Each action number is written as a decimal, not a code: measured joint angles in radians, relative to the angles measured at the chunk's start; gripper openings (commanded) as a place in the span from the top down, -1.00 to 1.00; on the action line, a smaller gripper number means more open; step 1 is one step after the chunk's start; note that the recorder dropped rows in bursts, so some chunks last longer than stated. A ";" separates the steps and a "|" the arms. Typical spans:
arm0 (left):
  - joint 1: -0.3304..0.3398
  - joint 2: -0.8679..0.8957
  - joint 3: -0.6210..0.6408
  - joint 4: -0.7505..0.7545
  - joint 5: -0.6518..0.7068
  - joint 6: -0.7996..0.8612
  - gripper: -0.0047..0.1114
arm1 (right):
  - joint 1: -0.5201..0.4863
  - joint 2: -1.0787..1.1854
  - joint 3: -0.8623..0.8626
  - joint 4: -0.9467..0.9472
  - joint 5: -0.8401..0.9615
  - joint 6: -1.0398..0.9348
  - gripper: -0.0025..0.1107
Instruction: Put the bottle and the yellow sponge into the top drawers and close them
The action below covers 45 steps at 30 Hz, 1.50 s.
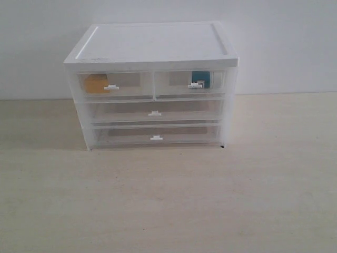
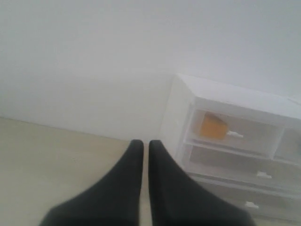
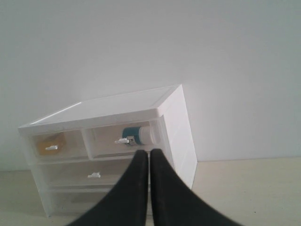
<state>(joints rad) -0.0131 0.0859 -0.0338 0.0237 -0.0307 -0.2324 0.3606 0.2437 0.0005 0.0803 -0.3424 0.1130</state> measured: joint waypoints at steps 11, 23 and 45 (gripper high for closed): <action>0.000 -0.082 0.030 -0.002 0.131 0.098 0.85 | 0.000 0.000 0.000 0.000 0.000 0.000 0.96; 0.000 -0.083 0.030 -0.002 0.322 0.170 0.85 | 0.000 0.000 0.000 0.000 0.000 0.000 0.96; 0.000 -0.083 0.030 -0.002 0.337 0.193 0.85 | 0.000 0.000 0.000 0.000 0.000 -0.003 0.96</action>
<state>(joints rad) -0.0131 0.0026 -0.0041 0.0218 0.3067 -0.0396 0.3606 0.2437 0.0005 0.0803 -0.3424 0.1105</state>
